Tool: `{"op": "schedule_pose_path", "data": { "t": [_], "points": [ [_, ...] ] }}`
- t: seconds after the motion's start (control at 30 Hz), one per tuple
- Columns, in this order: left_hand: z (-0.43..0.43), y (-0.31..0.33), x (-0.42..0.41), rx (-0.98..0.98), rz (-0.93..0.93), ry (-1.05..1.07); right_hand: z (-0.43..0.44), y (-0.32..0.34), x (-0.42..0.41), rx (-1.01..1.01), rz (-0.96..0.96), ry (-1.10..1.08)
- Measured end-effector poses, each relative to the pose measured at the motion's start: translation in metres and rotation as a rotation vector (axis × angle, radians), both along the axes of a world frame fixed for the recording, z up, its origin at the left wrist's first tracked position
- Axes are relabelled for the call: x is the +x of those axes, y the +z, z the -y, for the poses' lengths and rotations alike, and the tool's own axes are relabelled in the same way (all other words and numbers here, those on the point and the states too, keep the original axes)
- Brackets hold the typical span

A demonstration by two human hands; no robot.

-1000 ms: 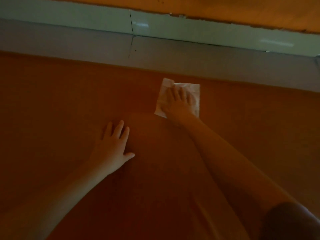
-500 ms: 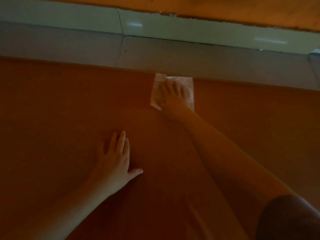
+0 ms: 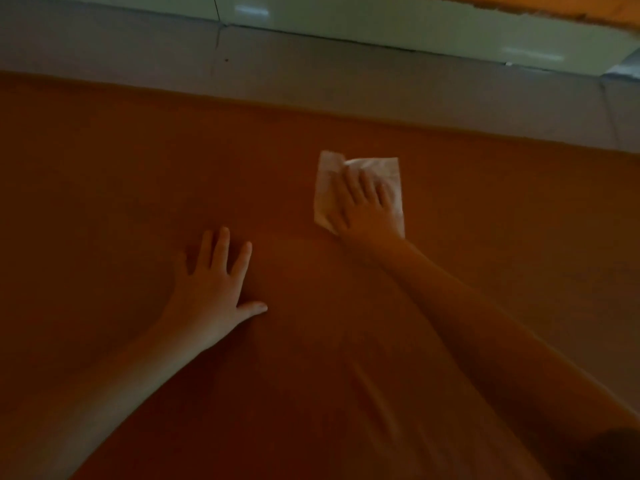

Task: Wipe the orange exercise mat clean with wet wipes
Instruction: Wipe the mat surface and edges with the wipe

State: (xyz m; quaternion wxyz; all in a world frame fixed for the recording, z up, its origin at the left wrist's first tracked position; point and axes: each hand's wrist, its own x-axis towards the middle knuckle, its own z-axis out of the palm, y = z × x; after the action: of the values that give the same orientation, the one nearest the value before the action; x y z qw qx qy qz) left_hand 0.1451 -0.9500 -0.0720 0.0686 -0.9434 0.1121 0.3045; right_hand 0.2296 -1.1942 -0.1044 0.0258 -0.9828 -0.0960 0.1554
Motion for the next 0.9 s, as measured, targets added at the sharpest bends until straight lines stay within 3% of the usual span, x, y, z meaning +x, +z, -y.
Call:
{"op": "schedule_pose_path", "data": {
  "t": [0.1,0.23,0.3,0.47,0.57,0.63,0.8,0.87,0.9],
  "points": [
    [0.000,0.000,-0.001,-0.008,0.007,0.000,0.036,0.001,-0.012,-0.023,-0.015,0.113],
    [-0.001,0.000,-0.001,0.002,0.016,-0.011,0.079,-0.007,0.016,-0.020,-0.042,-0.321],
    [-0.001,-0.001,0.000,0.005,0.022,-0.009,0.065,-0.014,0.016,-0.042,-0.025,-0.382],
    [-0.002,0.000,-0.001,-0.017,0.016,0.000,0.014,-0.014,-0.082,0.010,0.043,0.192],
    [-0.002,0.001,-0.001,-0.002,0.009,-0.008,0.049,-0.016,-0.120,0.029,0.008,0.294],
    [-0.002,0.000,-0.001,0.005,0.000,-0.010,0.077,-0.020,-0.111,0.002,0.034,0.174],
    [-0.003,-0.002,-0.004,-0.012,0.019,0.001,0.066,-0.011,-0.087,-0.011,-0.001,-0.395],
    [-0.003,-0.003,-0.005,-0.012,0.021,0.002,0.032,-0.006,-0.094,0.045,-0.016,-0.400],
    [-0.002,-0.003,-0.006,-0.018,0.023,0.003,0.014,-0.006,-0.105,0.060,0.000,-0.298]
  ]
}}
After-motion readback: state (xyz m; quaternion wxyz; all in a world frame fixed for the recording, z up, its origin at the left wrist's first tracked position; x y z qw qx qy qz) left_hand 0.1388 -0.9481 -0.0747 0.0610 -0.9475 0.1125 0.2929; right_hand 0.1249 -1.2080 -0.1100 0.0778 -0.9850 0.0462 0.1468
